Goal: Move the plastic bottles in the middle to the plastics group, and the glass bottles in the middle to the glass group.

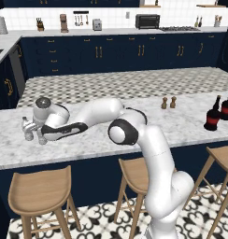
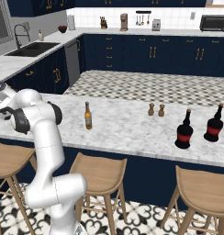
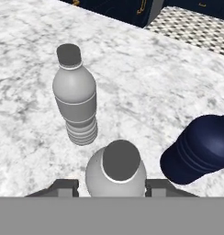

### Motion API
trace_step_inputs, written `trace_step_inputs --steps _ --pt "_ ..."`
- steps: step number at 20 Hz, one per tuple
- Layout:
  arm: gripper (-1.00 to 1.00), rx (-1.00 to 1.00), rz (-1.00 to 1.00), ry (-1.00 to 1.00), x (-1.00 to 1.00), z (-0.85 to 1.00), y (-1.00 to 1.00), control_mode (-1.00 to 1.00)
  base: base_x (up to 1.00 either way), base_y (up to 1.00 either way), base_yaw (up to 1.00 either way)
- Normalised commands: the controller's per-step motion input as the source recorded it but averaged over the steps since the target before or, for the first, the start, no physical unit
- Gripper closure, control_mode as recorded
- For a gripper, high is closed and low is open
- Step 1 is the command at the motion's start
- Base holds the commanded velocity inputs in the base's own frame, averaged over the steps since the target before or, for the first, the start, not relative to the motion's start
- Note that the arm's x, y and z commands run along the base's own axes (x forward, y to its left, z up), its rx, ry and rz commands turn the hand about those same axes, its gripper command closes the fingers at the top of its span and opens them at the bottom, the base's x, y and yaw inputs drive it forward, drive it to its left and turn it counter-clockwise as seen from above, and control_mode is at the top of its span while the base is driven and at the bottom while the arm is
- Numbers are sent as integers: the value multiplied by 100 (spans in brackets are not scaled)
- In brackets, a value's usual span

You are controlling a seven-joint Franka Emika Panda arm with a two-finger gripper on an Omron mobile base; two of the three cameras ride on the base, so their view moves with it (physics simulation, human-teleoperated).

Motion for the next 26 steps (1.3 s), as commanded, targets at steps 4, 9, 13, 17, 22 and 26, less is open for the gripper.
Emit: trace_step_inputs --steps 4,9,13,17,22,26 --pt "-100 0 0 0 0 0 0 -100 0 0 0" --pt "-100 0 0 0 0 0 -2 -100 0 0 0" --pt "-100 2 -3 0 -42 17 -29 -100 0 0 0" --pt "-100 4 -5 0 -45 70 -52 -100 0 0 0" --pt "-100 1 0 4 -51 79 -66 -100 0 0 0" --pt "-100 -1 0 17 -42 60 -83 -100 0 0 0"
